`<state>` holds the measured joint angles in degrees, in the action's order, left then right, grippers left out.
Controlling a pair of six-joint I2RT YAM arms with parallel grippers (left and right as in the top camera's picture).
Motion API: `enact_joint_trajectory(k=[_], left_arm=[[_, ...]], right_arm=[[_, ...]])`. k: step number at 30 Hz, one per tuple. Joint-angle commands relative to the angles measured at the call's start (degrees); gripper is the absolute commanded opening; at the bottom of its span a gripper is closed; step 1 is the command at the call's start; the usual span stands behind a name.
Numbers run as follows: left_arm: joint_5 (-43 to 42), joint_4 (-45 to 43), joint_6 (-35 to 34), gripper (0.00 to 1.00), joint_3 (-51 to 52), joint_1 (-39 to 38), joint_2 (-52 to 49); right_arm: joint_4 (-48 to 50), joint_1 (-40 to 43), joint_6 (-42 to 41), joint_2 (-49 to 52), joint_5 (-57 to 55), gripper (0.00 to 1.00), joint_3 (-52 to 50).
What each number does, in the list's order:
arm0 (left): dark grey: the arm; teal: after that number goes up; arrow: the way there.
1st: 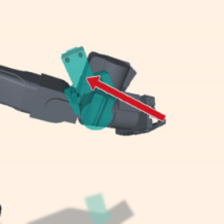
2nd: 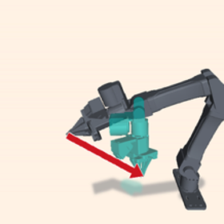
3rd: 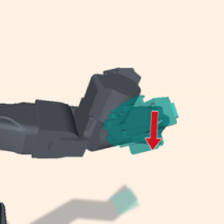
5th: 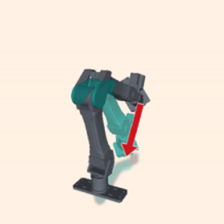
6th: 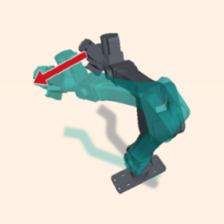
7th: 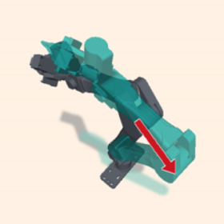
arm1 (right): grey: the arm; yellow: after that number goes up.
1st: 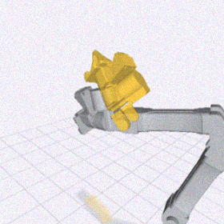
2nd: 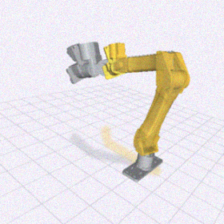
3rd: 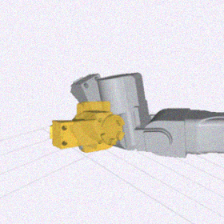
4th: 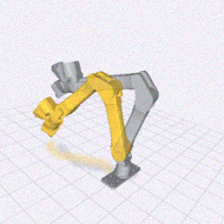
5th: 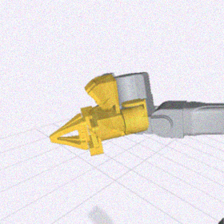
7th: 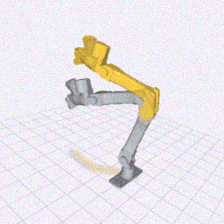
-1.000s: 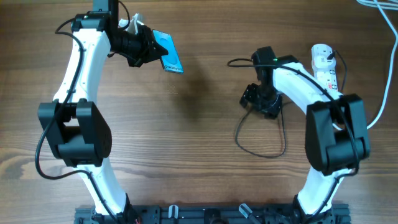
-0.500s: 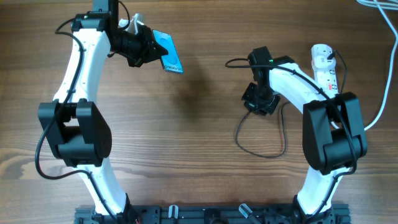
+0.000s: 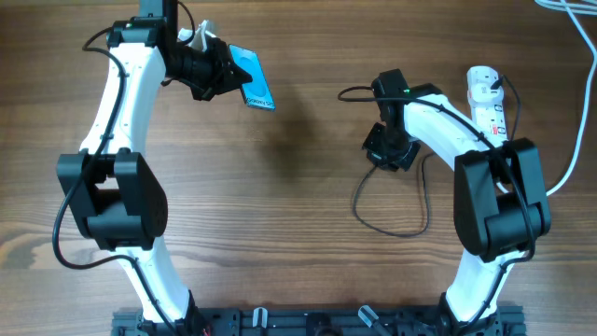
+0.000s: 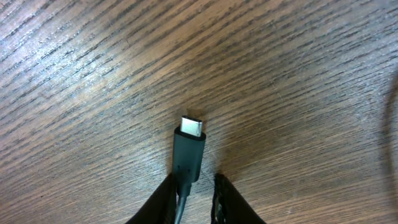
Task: Plug charger to phone and switch on socket
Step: 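Lift the USB-C connector with the right gripper toward the phone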
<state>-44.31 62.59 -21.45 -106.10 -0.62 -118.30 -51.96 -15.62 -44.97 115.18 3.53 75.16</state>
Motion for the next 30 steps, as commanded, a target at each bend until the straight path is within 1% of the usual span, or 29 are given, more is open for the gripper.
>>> enact_joint_trajectory(k=[1,8,10,11,13,30], left_arm=[[-0.8,-0.1,1.5,0.04,-0.2,0.0,1.9],[-0.8,-0.1,1.5,0.04,-0.2,0.0,1.9],[-0.8,-0.1,1.5,0.04,-0.2,0.0,1.9],[-0.8,-0.1,1.5,0.04,-0.2,0.0,1.9],[-0.9,-0.1,1.3,0.04,-0.2,0.0,1.9],[-1.0,-0.1,1.1,0.04,-0.2,0.0,1.9]], right_arm=[[0.3,-0.3,-0.2,1.6,-0.7,0.18,0.6],[0.3,-0.3,-0.2,1.6,-0.5,0.18,0.6],[0.3,-0.3,-0.2,1.6,-0.5,0.17,0.6],[0.3,-0.3,-0.2,1.6,-0.5,0.14,0.6],[0.3,-0.3,-0.2,1.6,-0.5,0.13,0.6],[0.5,-0.3,-0.2,1.6,-0.5,0.12,0.6]])
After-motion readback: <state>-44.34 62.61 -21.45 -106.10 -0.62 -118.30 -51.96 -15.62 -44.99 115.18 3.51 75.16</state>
